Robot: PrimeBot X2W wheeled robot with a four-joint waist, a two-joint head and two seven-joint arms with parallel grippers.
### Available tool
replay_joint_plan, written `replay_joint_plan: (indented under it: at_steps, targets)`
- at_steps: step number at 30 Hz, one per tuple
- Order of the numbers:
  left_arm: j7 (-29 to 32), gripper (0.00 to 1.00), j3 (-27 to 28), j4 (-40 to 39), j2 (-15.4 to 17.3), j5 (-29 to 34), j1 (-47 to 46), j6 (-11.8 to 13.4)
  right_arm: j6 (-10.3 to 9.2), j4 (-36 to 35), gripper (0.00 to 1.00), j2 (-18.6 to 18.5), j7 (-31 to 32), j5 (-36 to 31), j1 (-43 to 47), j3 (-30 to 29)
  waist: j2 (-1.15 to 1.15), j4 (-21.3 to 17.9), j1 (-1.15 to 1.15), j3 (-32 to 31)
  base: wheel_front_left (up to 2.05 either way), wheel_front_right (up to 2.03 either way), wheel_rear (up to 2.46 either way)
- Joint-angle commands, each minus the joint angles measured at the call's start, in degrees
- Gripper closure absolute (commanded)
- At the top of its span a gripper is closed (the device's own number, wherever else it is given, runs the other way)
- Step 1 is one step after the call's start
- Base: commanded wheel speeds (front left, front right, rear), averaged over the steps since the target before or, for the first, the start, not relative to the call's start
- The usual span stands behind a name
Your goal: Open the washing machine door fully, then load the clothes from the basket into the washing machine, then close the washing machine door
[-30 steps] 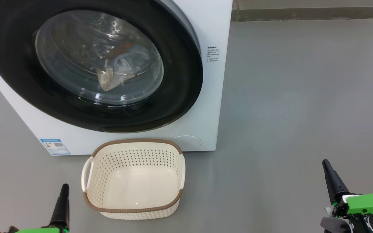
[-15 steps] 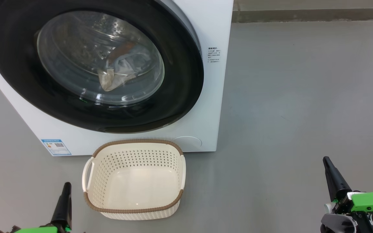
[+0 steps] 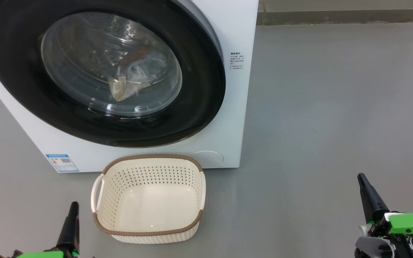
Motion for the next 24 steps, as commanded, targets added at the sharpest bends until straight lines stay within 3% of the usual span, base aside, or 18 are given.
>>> replay_joint_plan:
  at_steps: [1,24]
  targets:
    - [0.4,1.00,1.9,-1.8,0.5,-0.5,-2.4,0.0,0.10,-1.7,1.00,-0.5,0.4,0.1,-2.5,1.1,0.00,0.0,0.00,0.0,0.00,0.00,0.00]
    - [0.4,1.00,1.9,-1.8,0.5,-0.5,-2.4,0.0,0.10,-1.7,1.00,-0.4,0.5,-0.1,-2.5,1.0,0.00,0.0,0.00,0.0,0.00,0.00,0.00]
